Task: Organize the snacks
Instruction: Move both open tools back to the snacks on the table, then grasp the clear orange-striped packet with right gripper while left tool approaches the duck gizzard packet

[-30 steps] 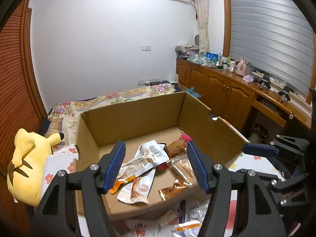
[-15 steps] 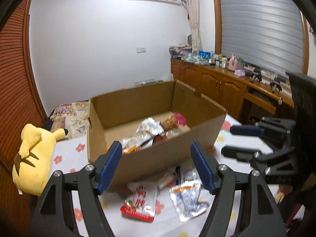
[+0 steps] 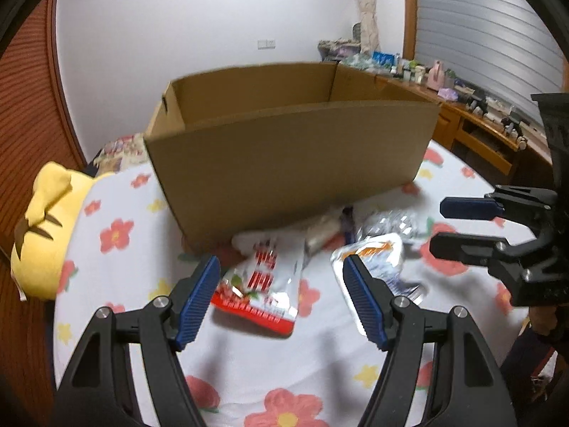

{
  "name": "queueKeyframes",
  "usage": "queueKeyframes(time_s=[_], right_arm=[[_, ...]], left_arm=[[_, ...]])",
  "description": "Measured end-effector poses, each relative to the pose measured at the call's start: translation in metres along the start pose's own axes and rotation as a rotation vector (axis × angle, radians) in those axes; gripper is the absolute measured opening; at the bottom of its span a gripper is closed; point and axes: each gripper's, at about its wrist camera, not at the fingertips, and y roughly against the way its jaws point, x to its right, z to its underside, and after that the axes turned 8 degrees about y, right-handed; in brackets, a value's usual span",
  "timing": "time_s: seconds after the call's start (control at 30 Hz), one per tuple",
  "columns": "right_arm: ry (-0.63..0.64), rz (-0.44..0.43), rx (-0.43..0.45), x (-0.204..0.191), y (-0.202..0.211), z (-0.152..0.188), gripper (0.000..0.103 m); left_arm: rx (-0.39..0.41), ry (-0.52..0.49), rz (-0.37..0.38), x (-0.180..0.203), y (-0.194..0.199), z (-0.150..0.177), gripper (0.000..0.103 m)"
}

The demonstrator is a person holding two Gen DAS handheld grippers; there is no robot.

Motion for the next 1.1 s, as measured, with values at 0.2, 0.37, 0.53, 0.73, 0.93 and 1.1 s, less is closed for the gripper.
queueKeyframes(time_s=[0.2, 0.37, 0.53, 0.73, 0.93, 1.1], right_arm=[[-0.024, -0.045, -0.059, -0.007, -0.023, 0.013, 0.055], [-0.045, -0.068, -0.088, -0.007, -0.033, 0.017, 0.056], [-0.052, -0.074, -0.106, -0.008, -0.041, 0.014, 0.057], [-0.015, -0.043, -0.122, -0.015, -0.052, 0.008, 0.059], [0.061, 0.016, -0.138, -0.025, -0.059, 0.004, 0.059], [0.098, 0.035, -0.149, -0.028, -0.062, 0.005, 0.059]], left_arm=[[-0.028, 0.023, -0.020, -0.011, -0.014, 0.015, 0.072], [-0.045, 0.052, -0.019, -0.020, -0.021, 0.018, 0.072], [-0.051, 0.061, -0.017, -0.022, -0.023, 0.017, 0.072], [-0.072, 0.069, -0.022, -0.025, -0.027, 0.016, 0.072], [-0.086, 0.079, -0.021, -0.027, -0.030, 0.016, 0.072], [-0.100, 0.086, -0.026, -0.030, -0.034, 0.016, 0.072]])
